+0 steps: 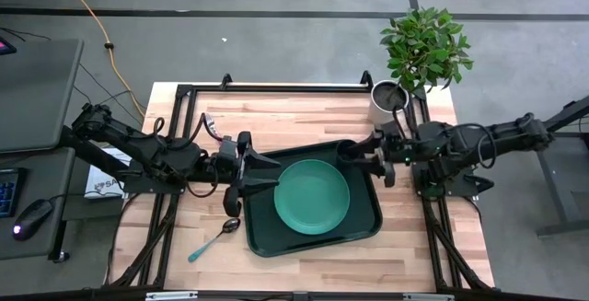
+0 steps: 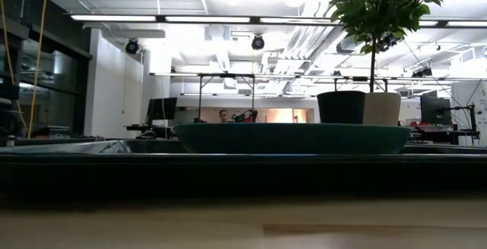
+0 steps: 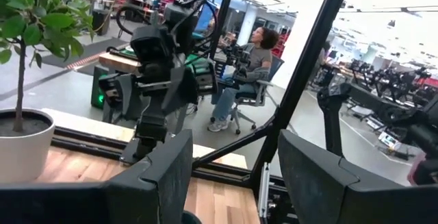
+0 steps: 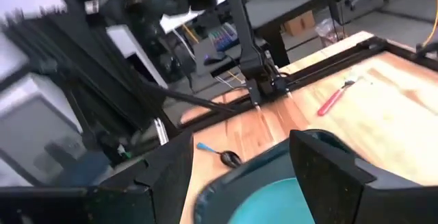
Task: Pick and place plate/cup/fork/spoon on tray
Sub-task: Put the blue spoon on the black serving tray to the left of the green plate
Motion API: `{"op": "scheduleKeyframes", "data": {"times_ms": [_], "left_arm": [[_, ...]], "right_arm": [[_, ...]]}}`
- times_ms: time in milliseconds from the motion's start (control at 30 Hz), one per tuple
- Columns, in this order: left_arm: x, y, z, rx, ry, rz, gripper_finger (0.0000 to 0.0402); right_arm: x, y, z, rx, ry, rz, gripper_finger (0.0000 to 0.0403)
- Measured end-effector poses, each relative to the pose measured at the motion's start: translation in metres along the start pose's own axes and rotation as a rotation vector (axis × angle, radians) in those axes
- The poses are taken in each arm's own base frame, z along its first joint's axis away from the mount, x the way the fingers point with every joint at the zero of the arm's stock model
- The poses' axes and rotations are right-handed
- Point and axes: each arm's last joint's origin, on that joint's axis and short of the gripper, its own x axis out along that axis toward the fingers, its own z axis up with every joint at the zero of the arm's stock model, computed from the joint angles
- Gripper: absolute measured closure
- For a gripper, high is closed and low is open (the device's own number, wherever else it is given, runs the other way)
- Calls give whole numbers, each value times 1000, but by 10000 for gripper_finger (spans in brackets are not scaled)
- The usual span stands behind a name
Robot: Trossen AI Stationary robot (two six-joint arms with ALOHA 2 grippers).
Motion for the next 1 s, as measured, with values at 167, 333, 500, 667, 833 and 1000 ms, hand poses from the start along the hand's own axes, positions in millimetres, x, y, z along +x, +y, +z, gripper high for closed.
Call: {"op": "scheduleKeyframes", "data": {"times_ms": [167,333,500,667,833,1000], "left_arm": [[0,0,-1,-31,6,3,202],[-3,4,-6,-57,136,101,202],[-25,10,-22,-223,542,218,202],[-55,-2,-59,-456,941,429,202],[-60,-35,-110,-538,1131,559,202],[-58,-57,-175,-507,1324,723,202]], "right_arm": [[7,0,-2,-123,20,3,171],[8,1,0,-134,1,6,171],[8,0,0,-149,-10,-22,171],[8,-1,1,-149,-30,-68,171],[8,-1,1,-143,-30,-72,171],[8,-1,1,-84,-30,-72,171]]}}
